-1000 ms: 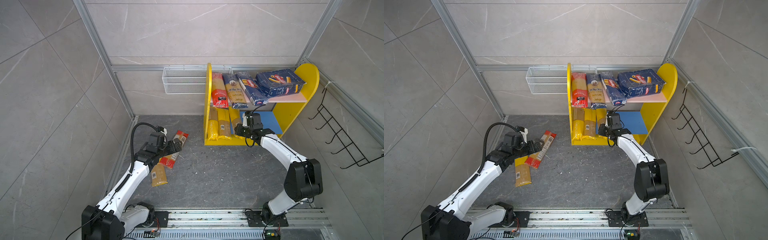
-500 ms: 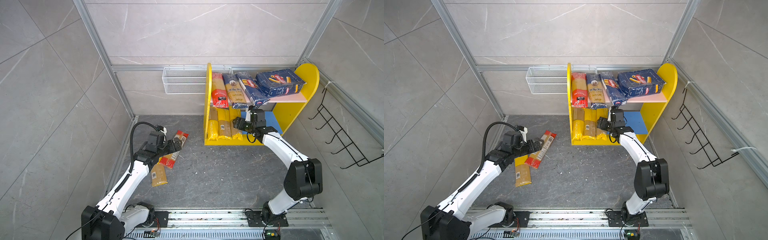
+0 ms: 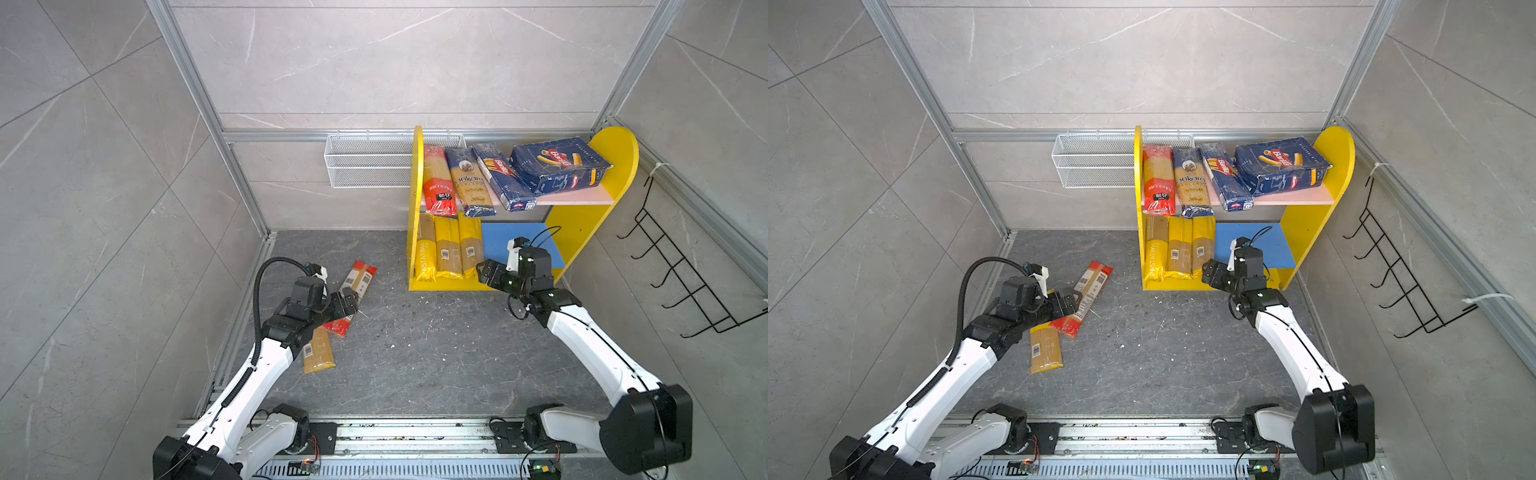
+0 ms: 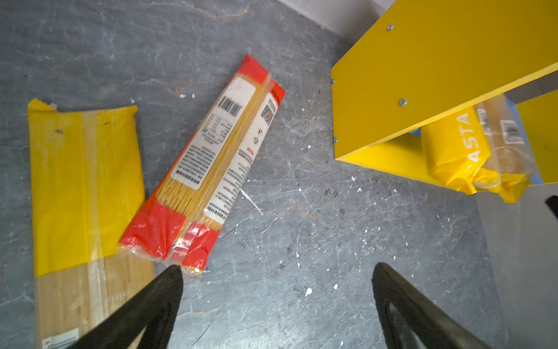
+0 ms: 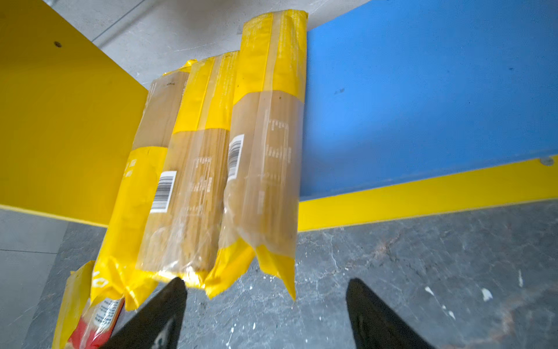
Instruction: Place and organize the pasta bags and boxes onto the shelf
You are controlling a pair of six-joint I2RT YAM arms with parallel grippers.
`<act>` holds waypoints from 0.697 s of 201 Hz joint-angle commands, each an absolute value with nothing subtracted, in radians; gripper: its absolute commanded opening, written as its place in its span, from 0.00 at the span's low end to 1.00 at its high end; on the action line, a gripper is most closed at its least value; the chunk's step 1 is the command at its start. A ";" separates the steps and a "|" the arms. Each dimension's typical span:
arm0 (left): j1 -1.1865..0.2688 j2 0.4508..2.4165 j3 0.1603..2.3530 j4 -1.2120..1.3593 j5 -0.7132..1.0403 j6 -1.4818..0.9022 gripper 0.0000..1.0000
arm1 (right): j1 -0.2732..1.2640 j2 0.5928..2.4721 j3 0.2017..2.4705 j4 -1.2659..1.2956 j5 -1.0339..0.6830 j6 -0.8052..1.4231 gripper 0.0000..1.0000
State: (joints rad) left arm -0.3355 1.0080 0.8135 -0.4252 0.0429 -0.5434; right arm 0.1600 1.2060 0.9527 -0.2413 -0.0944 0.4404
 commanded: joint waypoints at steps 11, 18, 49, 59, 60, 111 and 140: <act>-0.331 1.002 0.786 -0.410 -0.032 -0.547 1.00 | 0.184 1.061 0.889 -0.333 -0.119 0.485 0.85; -0.331 1.015 0.783 -0.400 -0.070 -0.534 1.00 | 0.195 1.037 0.884 -0.349 -0.125 0.496 0.85; -0.330 1.137 0.771 -0.318 -0.216 -0.474 1.00 | 0.308 0.992 0.914 -0.430 -0.152 0.526 0.85; -0.330 1.196 0.784 -0.291 -0.218 -0.454 1.00 | 0.361 0.989 0.937 -0.450 -0.161 0.530 0.85; -0.330 1.204 0.785 -0.289 -0.217 -0.452 1.00 | 0.367 0.990 0.939 -0.453 -0.161 0.530 0.85; -0.304 1.454 0.885 -0.231 -0.189 -0.372 1.00 | 0.563 0.960 0.956 -0.480 -0.133 0.573 0.85; -0.253 1.541 0.928 -0.227 -0.124 -0.336 1.00 | 0.586 0.961 0.940 -0.480 -0.119 0.556 0.85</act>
